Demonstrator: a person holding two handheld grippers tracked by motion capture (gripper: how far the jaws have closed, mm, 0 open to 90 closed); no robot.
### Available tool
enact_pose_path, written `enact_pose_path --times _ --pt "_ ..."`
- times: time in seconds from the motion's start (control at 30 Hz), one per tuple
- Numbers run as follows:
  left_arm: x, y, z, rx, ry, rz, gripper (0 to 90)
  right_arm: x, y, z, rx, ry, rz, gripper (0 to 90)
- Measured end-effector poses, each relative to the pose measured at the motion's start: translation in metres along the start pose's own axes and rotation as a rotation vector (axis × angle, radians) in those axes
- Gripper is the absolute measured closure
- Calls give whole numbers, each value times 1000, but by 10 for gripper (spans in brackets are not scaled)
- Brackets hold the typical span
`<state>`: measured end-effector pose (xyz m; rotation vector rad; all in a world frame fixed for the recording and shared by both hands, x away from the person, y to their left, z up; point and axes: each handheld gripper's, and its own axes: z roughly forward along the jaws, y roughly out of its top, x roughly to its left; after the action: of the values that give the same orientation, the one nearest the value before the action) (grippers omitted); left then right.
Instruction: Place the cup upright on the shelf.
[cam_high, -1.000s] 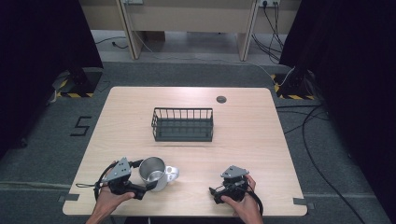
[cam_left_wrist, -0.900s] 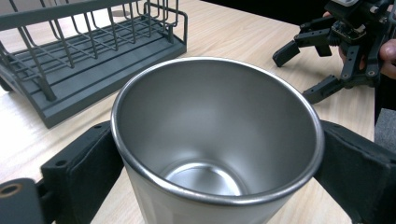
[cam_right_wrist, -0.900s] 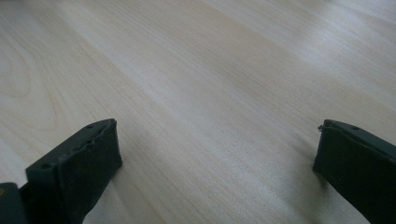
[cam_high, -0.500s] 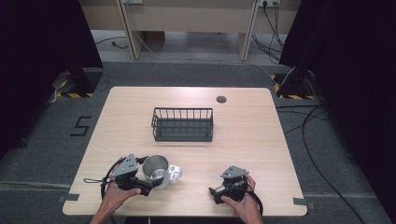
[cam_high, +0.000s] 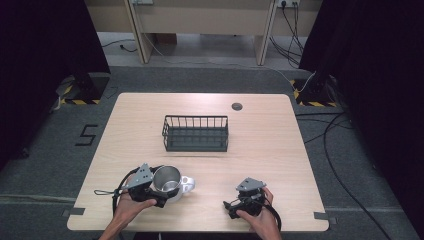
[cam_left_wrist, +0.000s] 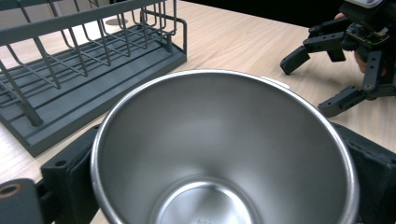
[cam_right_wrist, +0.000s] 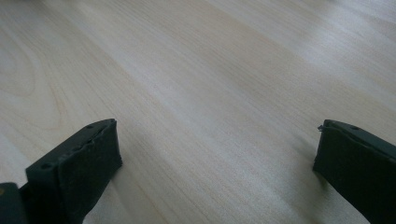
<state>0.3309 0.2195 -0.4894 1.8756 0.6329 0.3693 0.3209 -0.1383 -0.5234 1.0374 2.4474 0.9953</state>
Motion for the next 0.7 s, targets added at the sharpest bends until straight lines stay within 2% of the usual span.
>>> enact_pose_path --times 0.27,0.7 --pt "-1 5 1 4 20 -4 57 1 0 0 -1 1 -1 5" --pt "8 37 -2 -15 38 13 58 1 0 0 0 4 -5 5"
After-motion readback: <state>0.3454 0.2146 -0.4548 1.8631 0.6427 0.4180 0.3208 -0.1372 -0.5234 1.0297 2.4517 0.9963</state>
